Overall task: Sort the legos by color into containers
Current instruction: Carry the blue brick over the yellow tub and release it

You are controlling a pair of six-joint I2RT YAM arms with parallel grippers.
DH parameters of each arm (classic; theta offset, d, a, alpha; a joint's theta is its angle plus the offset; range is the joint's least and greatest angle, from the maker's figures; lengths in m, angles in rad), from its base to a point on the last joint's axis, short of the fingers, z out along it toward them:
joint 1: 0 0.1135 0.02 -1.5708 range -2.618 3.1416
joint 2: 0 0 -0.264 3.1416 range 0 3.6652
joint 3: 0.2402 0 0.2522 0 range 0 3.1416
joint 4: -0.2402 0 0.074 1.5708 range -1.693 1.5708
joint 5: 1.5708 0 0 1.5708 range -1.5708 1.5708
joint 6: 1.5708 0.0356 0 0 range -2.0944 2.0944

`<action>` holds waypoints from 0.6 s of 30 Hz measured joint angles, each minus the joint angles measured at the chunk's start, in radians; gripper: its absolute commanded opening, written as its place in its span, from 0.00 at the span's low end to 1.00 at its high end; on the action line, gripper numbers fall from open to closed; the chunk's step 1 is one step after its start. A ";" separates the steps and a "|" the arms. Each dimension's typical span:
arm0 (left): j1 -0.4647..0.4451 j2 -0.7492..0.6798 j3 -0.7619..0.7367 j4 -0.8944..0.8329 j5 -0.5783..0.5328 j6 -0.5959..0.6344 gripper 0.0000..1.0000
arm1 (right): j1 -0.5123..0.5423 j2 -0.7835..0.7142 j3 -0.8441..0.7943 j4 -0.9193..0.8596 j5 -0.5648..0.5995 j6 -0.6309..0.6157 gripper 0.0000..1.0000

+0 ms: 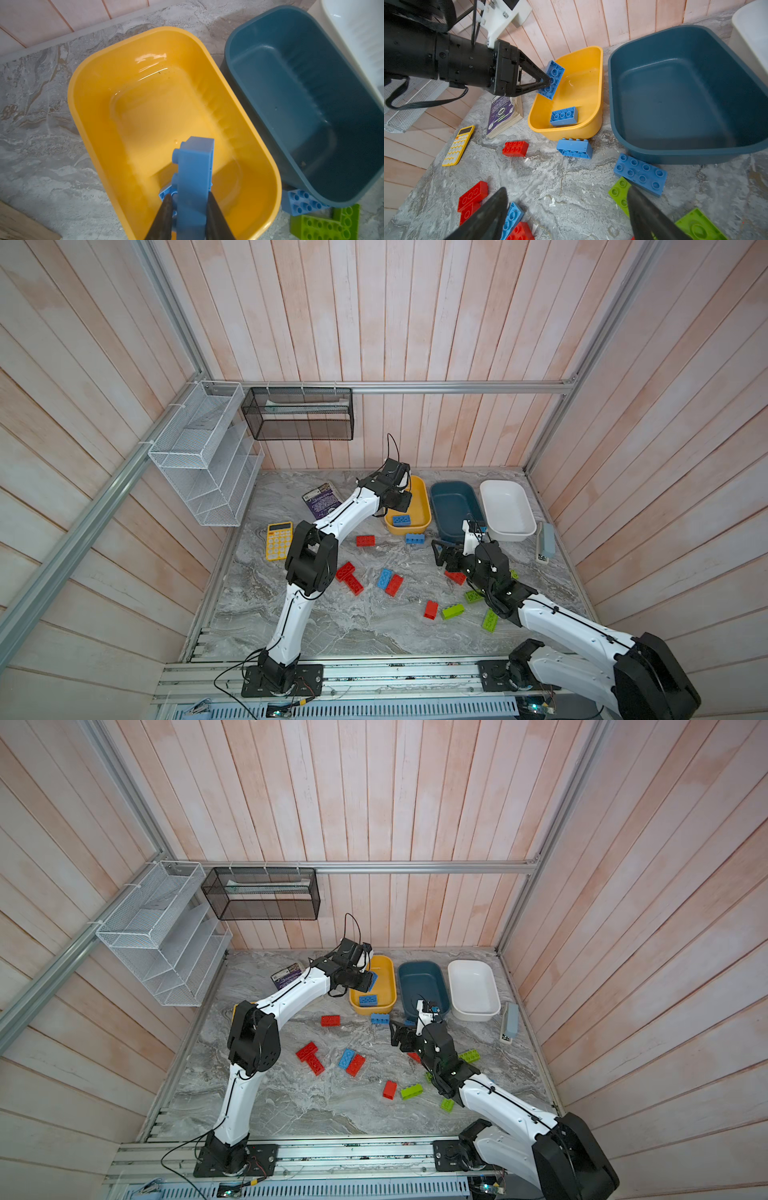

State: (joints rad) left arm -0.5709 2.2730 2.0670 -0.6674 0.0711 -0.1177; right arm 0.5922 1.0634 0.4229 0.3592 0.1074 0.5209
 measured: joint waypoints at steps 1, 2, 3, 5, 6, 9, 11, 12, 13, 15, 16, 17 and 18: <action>0.000 0.001 0.009 -0.003 0.001 0.001 0.31 | 0.002 0.003 0.000 0.000 0.001 0.000 0.89; 0.000 0.001 0.014 -0.003 0.003 -0.002 0.37 | 0.004 0.008 0.000 -0.002 0.004 0.000 0.90; 0.001 0.001 0.018 -0.003 0.003 -0.004 0.43 | 0.008 0.014 0.001 -0.004 0.008 0.000 0.90; 0.001 0.001 0.021 -0.003 0.003 -0.005 0.54 | 0.016 0.022 0.003 -0.016 0.020 0.000 0.92; 0.001 0.001 0.021 -0.004 0.003 -0.010 0.56 | 0.022 0.024 0.003 -0.021 0.028 0.000 0.93; 0.001 -0.006 0.003 0.000 0.000 -0.024 0.62 | 0.040 0.029 0.004 -0.032 0.054 -0.001 0.96; 0.001 -0.036 -0.043 0.006 -0.001 -0.027 0.65 | 0.057 0.035 0.006 -0.032 0.071 -0.003 0.97; 0.001 -0.060 -0.075 0.011 -0.002 -0.030 0.66 | 0.069 0.042 0.008 -0.032 0.077 -0.005 0.98; 0.002 -0.104 -0.130 0.018 -0.002 -0.035 0.67 | 0.079 0.052 0.012 -0.030 0.082 -0.008 0.99; 0.002 -0.204 -0.239 0.034 -0.002 -0.048 0.73 | 0.099 0.094 0.034 -0.034 0.095 -0.018 0.99; 0.001 -0.269 -0.301 0.042 -0.003 -0.055 0.78 | 0.106 0.129 0.059 -0.043 0.104 -0.022 0.99; 0.001 -0.330 -0.353 0.055 -0.005 -0.064 0.83 | 0.109 0.157 0.080 -0.051 0.110 -0.024 0.99; 0.001 -0.407 -0.418 0.079 -0.006 -0.075 0.87 | 0.113 0.188 0.106 -0.060 0.119 -0.026 0.99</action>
State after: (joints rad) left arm -0.5701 1.8664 1.6493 -0.5888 0.0650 -0.1928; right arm 0.7048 1.2518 0.5293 0.2996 0.2264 0.4946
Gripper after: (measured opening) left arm 0.782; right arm 0.992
